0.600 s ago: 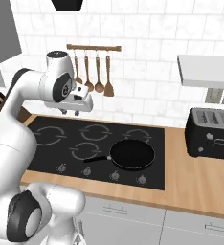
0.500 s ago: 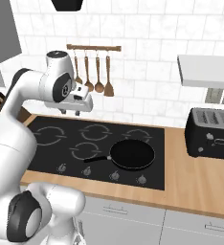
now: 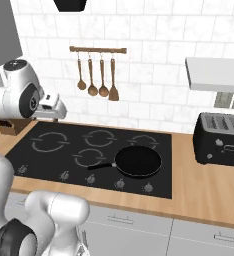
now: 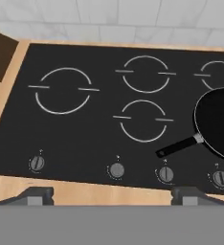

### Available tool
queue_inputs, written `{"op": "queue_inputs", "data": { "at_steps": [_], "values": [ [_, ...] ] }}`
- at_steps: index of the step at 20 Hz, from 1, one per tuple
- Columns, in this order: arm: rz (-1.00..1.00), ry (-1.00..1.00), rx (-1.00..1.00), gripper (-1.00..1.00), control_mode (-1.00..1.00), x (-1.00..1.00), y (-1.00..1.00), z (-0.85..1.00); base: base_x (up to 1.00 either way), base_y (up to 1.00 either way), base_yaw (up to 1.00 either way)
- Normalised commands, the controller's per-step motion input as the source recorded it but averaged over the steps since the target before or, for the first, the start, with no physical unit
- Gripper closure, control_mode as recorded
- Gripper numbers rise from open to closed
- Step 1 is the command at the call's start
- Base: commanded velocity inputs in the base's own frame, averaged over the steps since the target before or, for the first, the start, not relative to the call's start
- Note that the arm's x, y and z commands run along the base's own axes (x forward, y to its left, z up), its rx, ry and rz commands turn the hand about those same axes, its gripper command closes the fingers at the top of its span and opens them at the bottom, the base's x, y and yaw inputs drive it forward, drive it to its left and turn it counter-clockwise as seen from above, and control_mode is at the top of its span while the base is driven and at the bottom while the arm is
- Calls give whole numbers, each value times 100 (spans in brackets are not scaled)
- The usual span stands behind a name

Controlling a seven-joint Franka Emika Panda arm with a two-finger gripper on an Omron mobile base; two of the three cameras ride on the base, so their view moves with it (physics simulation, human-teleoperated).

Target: Pick the kettle from the counter and place it on a stove burner. Then turn the burner on.

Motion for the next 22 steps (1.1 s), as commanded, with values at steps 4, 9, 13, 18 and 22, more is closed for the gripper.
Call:
{"op": "queue_inputs", "data": {
  "at_steps": [4,9,13,18,22],
  "values": [
    [3,-20,0,-100,-100,-25,100,-1,0,0,0],
    [4,-17,0,-100,-100,-29,100,0,0,0,0],
    [9,-1,0,-100,-100,-4,100,0,0,0,0],
    [10,0,-1,-100,-100,-3,100,0,0,0,0],
    [9,0,-5,-100,-100,-2,100,-2,0,0,0]
  ]
}}
